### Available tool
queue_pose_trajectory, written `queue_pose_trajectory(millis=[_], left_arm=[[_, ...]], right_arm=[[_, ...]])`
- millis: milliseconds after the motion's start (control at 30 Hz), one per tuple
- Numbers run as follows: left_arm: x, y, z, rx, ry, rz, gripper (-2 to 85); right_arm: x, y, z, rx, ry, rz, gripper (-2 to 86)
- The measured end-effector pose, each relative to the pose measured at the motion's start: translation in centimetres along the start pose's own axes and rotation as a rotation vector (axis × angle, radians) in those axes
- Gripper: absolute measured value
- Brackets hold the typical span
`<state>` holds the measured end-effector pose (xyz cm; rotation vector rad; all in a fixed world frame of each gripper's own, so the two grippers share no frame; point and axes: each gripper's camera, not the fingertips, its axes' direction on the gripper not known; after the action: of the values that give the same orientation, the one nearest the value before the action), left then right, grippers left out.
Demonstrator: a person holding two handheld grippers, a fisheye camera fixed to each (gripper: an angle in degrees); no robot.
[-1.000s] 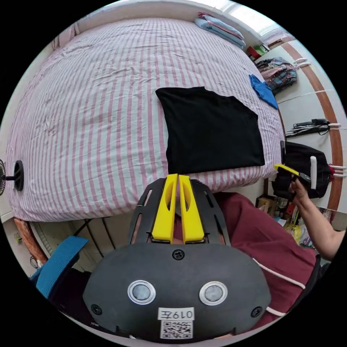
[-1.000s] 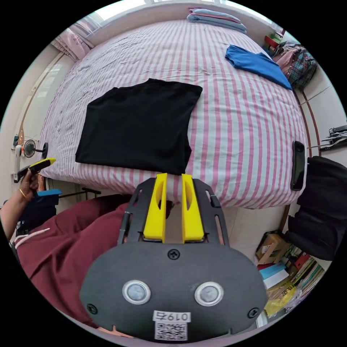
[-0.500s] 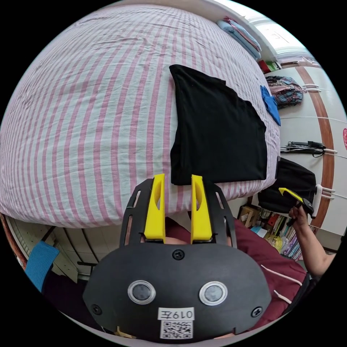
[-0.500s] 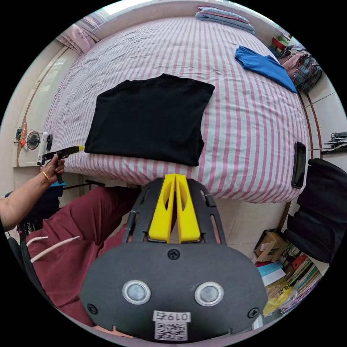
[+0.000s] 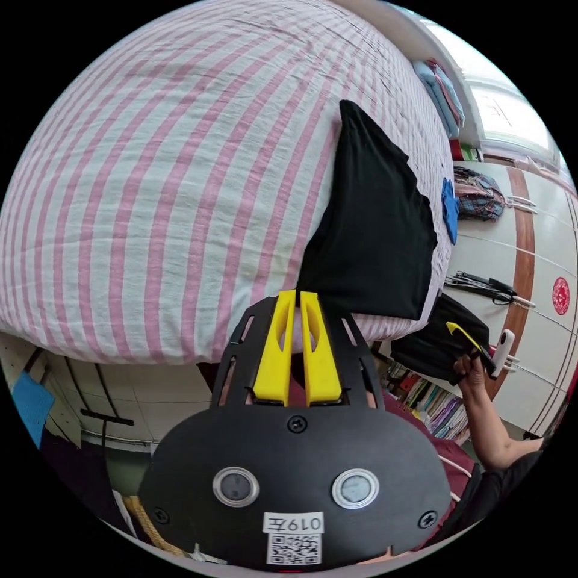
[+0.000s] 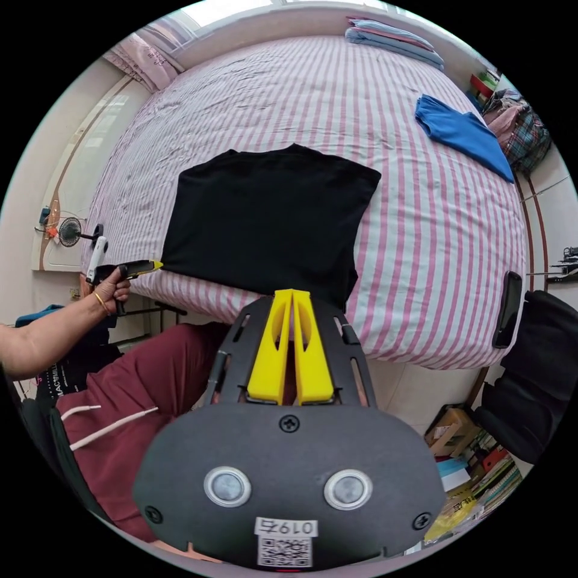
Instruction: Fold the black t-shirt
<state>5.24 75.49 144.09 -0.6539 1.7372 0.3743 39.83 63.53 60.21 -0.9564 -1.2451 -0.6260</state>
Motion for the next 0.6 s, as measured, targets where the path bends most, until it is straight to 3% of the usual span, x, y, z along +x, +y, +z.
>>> queue_pose_trajectory(millis=[133,267,433,600], left_arm=[[1.9,-2.0,-1.2,-0.043,-0.174,0.155,1.3],[3.4,-2.6,-3.7,0.05,-0.287,0.205,1.3],[4.5,-3.5,-6.2,0.152,-0.246,0.18,1.9],[9.0,-7.9,-6.7,0.214,-0.272,0.311,4.2]], right_arm=[[0.1,-2.2,-0.9,0.024,-0.085,-0.01,-0.7],[-0.4,-4.9,-1.6,0.038,-0.146,-0.034,-0.7],[-0.9,-9.2,-1.5,-0.01,-0.065,-0.101,-0.9],[3.0,-12.6,-2.1,0.074,-0.055,0.024,-0.6]])
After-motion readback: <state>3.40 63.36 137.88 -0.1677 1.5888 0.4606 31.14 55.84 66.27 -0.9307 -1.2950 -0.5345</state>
